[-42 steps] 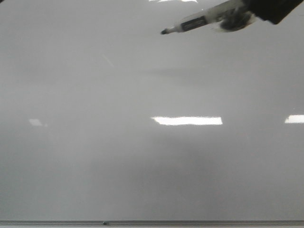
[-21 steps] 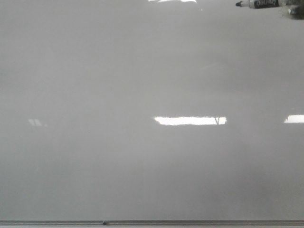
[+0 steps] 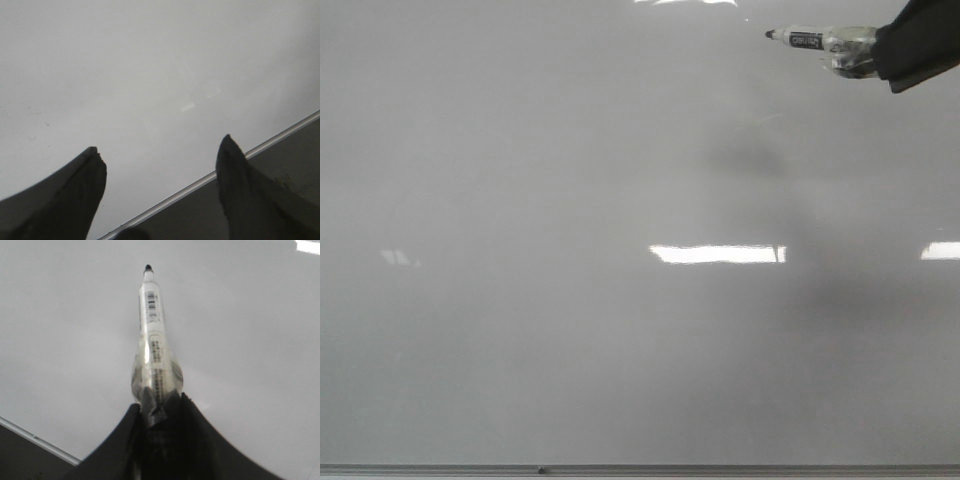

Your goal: Write number 5 on whiteboard

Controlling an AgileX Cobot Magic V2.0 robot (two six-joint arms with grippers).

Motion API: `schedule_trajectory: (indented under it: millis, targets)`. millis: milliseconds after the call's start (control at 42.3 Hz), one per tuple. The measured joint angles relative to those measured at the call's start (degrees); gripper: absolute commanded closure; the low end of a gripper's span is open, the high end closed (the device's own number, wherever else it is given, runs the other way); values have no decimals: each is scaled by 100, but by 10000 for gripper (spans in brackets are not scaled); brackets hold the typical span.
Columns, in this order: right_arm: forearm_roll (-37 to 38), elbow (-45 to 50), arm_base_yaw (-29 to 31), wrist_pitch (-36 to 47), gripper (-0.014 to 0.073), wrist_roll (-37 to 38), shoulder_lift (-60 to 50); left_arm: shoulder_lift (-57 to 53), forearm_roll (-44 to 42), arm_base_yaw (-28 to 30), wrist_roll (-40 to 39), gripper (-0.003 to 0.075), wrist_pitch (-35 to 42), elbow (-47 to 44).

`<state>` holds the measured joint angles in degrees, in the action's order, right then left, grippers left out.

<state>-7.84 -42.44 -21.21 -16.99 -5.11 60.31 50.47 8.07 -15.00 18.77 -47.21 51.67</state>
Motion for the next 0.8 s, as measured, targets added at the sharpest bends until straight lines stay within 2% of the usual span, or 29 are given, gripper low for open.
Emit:
schedule_trajectory:
  millis: [402, 804]
  targets:
    - [0, -651, 0, 172, 662, 0, 970, 0, 11, 0, 0, 258, 37, 0]
    - [0, -729, 0, 111, 662, 0, 1450, 0, 11, 0, 0, 258, 39, 0]
